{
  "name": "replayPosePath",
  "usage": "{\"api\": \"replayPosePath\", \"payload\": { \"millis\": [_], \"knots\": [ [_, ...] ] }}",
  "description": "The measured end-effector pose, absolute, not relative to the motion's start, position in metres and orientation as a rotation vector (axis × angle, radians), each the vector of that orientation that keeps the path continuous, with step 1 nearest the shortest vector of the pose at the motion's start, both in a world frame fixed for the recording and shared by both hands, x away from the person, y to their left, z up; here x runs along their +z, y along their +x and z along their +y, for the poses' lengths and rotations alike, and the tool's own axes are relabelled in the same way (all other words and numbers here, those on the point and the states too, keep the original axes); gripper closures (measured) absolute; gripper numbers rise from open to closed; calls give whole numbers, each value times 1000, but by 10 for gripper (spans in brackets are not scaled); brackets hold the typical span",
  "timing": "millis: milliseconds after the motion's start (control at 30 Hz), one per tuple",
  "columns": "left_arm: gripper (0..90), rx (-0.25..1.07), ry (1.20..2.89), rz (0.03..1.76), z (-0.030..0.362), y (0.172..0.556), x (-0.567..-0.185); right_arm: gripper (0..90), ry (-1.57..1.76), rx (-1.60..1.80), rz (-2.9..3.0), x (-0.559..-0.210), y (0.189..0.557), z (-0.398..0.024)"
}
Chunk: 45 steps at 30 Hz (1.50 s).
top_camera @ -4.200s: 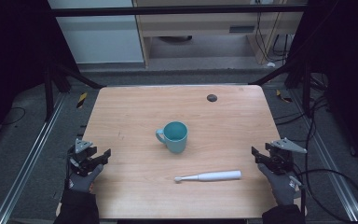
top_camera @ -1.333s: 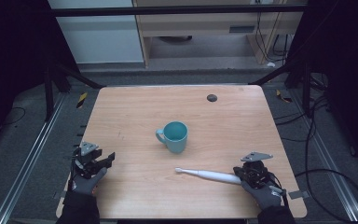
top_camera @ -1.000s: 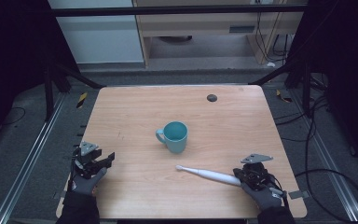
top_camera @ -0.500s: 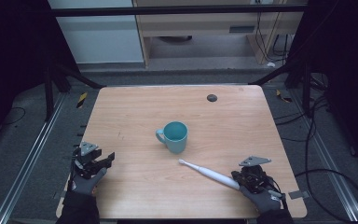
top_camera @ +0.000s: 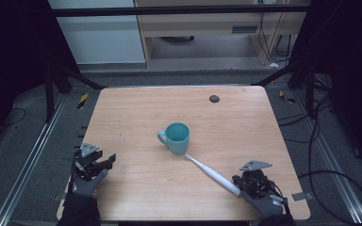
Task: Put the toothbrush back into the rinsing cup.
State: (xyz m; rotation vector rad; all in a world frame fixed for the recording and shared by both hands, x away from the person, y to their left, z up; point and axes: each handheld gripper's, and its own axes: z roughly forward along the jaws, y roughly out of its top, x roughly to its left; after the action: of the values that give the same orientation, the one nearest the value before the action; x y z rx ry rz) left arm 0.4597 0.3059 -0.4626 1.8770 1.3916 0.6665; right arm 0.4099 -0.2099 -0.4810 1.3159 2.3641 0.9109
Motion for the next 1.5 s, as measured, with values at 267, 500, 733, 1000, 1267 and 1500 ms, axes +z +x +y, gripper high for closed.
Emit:
{"api": "replayPosePath", "payload": {
  "millis": [267, 500, 733, 1000, 1267, 1500],
  "knots": [
    [405, 666, 1881, 1391, 306, 461, -464, 844, 1301, 926, 2319, -473, 410, -212],
    [399, 668, 1887, 1388, 305, 461, -464, 772, 1279, 935, 2275, -459, 416, -211],
    [390, 663, 1891, 1387, 305, 461, -464, 628, 1266, 946, 2261, -438, 427, -202],
    [384, 661, 1906, 1388, 302, 463, -466, 547, 1237, 930, 2306, -422, 427, -194],
    [378, 663, 1913, 1386, 302, 464, -466, 548, 1154, 882, 2394, -416, 435, -177],
    [374, 662, 1921, 1381, 302, 464, -467, 545, 1125, 844, 2448, -418, 440, -168]
  ]
}}
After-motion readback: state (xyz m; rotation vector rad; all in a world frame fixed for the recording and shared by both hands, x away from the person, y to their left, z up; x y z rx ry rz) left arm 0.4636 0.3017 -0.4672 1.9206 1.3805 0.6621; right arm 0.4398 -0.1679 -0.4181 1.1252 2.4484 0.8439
